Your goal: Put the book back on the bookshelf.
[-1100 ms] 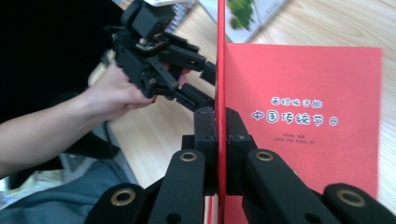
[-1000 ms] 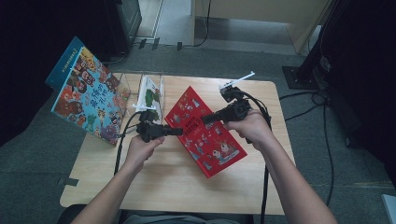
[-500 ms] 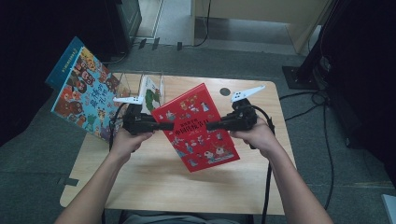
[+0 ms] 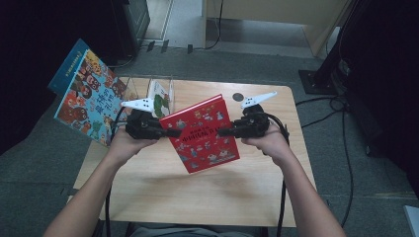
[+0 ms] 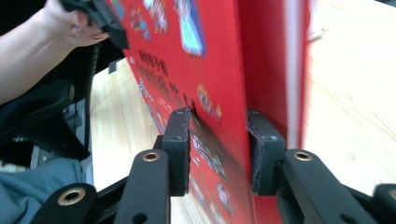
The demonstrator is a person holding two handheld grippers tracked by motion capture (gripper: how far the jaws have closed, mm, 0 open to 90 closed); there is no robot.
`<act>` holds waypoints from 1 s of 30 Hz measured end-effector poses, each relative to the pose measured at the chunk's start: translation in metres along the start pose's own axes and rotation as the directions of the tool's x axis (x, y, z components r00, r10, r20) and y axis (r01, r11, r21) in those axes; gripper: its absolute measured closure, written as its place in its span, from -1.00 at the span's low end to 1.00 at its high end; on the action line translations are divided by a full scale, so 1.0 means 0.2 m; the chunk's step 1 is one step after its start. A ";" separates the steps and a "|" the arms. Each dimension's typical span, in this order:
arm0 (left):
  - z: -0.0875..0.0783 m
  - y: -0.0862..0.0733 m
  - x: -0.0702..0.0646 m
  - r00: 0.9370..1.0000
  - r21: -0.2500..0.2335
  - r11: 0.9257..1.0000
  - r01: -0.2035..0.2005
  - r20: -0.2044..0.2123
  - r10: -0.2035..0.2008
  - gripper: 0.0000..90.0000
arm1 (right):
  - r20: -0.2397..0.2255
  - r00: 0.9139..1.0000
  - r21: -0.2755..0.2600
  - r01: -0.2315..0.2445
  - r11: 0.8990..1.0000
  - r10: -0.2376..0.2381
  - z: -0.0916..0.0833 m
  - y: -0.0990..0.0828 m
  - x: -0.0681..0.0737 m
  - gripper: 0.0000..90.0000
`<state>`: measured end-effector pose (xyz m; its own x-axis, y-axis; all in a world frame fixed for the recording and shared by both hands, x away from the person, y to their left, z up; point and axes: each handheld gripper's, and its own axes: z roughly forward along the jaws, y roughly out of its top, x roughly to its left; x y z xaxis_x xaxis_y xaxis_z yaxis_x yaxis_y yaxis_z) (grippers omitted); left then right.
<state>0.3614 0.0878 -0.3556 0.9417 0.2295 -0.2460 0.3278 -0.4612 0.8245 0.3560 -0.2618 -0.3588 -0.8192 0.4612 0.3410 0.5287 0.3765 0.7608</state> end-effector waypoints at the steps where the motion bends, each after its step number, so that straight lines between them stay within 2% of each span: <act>1: 0.00 0.01 0.00 1.000 0.014 1.000 -0.005 -0.008 0.005 0.78 | -0.005 1.000 -0.001 -0.003 1.000 0.003 0.01 -0.01 -0.01 0.47; 9: 0.00 0.05 -0.02 0.998 0.061 0.998 -0.034 -0.053 0.038 0.75 | 0.035 0.999 -0.012 0.001 1.000 -0.001 0.02 -0.03 -0.01 0.44; 12: 0.02 0.07 -0.03 0.996 0.124 0.991 -0.040 -0.072 0.049 0.75 | 0.052 0.999 -0.027 -0.013 1.000 0.014 0.02 -0.04 -0.02 0.47; 15: 0.03 0.08 -0.03 0.996 0.139 0.990 -0.035 -0.079 0.046 0.75 | 0.055 0.998 -0.011 -0.028 1.000 0.028 0.05 -0.06 -0.03 0.47; 18: 0.02 0.08 -0.02 0.996 0.147 0.989 -0.027 -0.079 0.038 0.74 | 0.052 0.998 -0.027 -0.025 0.999 0.027 0.06 -0.07 -0.03 0.48; 25: 0.01 0.10 -0.01 0.996 0.234 0.972 0.009 -0.084 0.011 0.70 | 0.050 0.999 -0.026 -0.009 1.000 0.011 0.08 -0.06 -0.02 0.49; 27: 0.00 0.12 -0.01 0.996 0.246 0.969 0.005 -0.089 0.017 0.69 | 0.051 0.999 -0.028 -0.003 1.000 0.005 0.09 -0.06 -0.02 0.48; 30: 0.00 0.15 -0.02 0.996 0.284 0.959 0.010 -0.088 0.016 0.68 | 0.049 0.999 -0.029 0.005 1.000 -0.003 0.09 -0.06 -0.02 0.47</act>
<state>0.3678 0.0728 -0.3309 0.9364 0.2965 -0.1876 0.3452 -0.6832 0.6435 0.3557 -0.2538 -0.3795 -0.8091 0.4985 0.3112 0.5180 0.3549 0.7783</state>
